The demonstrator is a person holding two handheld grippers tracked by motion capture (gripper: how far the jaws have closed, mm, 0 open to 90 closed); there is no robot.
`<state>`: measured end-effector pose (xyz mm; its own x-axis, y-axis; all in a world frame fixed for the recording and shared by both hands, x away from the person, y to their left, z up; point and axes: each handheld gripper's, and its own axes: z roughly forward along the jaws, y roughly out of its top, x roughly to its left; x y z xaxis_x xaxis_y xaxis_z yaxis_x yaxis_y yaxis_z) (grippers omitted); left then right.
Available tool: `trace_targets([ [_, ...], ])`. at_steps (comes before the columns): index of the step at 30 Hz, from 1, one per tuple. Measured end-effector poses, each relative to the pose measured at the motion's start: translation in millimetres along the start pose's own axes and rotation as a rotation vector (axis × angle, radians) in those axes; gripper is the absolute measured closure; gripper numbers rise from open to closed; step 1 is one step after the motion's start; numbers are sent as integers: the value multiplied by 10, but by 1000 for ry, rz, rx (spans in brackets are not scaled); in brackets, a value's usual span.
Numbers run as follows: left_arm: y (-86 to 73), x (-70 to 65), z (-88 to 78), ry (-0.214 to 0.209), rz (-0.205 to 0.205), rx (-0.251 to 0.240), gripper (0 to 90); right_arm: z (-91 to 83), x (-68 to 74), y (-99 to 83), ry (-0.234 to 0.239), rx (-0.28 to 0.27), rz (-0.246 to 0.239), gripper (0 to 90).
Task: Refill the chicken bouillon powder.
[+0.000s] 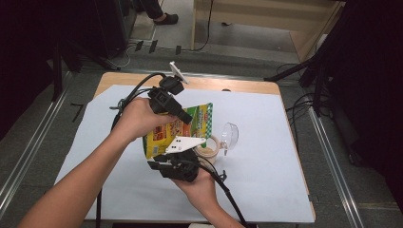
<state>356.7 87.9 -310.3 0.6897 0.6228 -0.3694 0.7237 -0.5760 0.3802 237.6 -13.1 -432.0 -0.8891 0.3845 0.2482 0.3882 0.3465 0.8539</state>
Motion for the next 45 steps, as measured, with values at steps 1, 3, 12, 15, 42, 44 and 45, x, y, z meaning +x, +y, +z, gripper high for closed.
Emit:
trace_targets([
  [1,-1,1,1,0,0,1,865,0,4,-1,-2,4,2,729],
  [3,-2,3,2,0,-1,2,866,4,2,-6,-4,4,-2,730],
  [12,3,10,6,-3,-5,7,865,-12,1,-2,-20,-5,-9,729],
  [15,6,-7,10,-6,-2,7,865,-12,-12,-3,-25,-9,-8,731],
  [42,4,-14,20,-28,-15,15,881,-9,-33,-20,-38,-29,2,715],
  [44,3,-19,20,-34,-16,15,886,-12,-33,-19,-37,-29,2,716],
  [45,4,-20,18,-38,-17,16,888,-14,-33,-18,-35,-29,3,715],
])
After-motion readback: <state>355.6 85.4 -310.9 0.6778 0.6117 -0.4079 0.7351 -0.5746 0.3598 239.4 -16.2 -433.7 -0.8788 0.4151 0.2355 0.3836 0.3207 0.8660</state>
